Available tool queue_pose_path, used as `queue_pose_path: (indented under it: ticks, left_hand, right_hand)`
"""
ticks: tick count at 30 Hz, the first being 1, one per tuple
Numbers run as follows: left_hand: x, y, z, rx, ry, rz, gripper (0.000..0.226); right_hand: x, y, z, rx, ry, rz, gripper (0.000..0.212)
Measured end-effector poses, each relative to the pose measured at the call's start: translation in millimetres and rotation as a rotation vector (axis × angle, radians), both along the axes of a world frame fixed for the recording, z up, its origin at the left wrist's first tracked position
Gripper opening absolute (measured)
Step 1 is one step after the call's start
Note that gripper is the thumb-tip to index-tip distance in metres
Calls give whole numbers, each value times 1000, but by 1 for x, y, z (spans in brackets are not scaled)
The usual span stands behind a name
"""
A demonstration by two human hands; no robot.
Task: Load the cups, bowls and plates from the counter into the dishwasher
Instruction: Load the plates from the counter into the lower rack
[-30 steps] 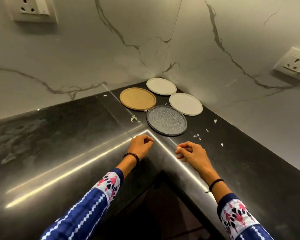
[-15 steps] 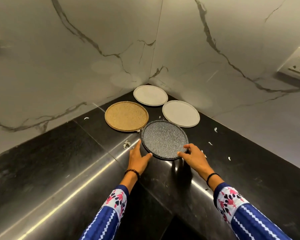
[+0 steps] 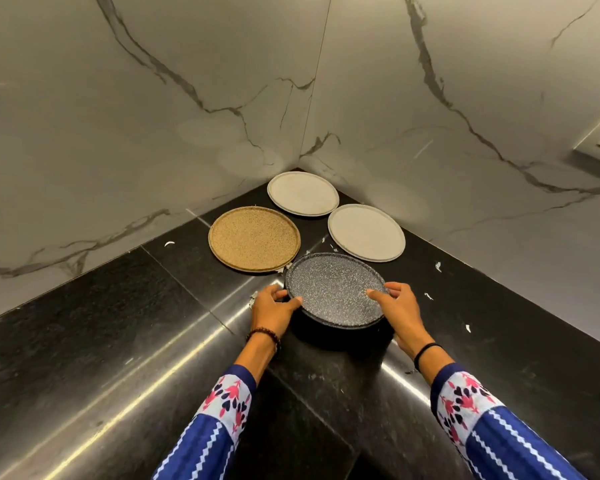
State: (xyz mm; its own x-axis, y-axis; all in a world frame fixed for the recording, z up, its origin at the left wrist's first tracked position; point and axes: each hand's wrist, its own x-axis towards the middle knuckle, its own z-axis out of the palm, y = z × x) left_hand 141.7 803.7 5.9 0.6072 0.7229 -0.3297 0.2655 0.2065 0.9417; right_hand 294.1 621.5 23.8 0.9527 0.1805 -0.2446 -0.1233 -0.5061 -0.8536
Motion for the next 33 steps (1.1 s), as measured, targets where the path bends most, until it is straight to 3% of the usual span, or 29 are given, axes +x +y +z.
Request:
queue_pose_path:
  ticks: [3, 7, 9, 16, 27, 33]
  left_hand:
    - [-10, 1, 11, -167, -91, -25, 30]
    - [-28, 2, 17, -295, -178, -87, 42]
    - [-35, -3, 20, -293, -207, -77, 46]
    - [-67, -33, 25, -255, -207, -48, 27]
    - [-126, -134, 49, -73, -74, -340, 21]
    - [-165, -219, 36, -70, -20, -535, 35]
  right_hand:
    - [-9, -9, 11, 81, -39, -54, 58]
    - [-27, -24, 23, 175, -74, -139, 49]
    - [-38, -35, 25, 221, -78, -173, 42]
    - [-96, -92, 32, 323, -12, -203, 15]
    - [-200, -234, 25, 391, 28, -328, 22]
    - [-289, -337, 13, 399, 27, -486, 20]
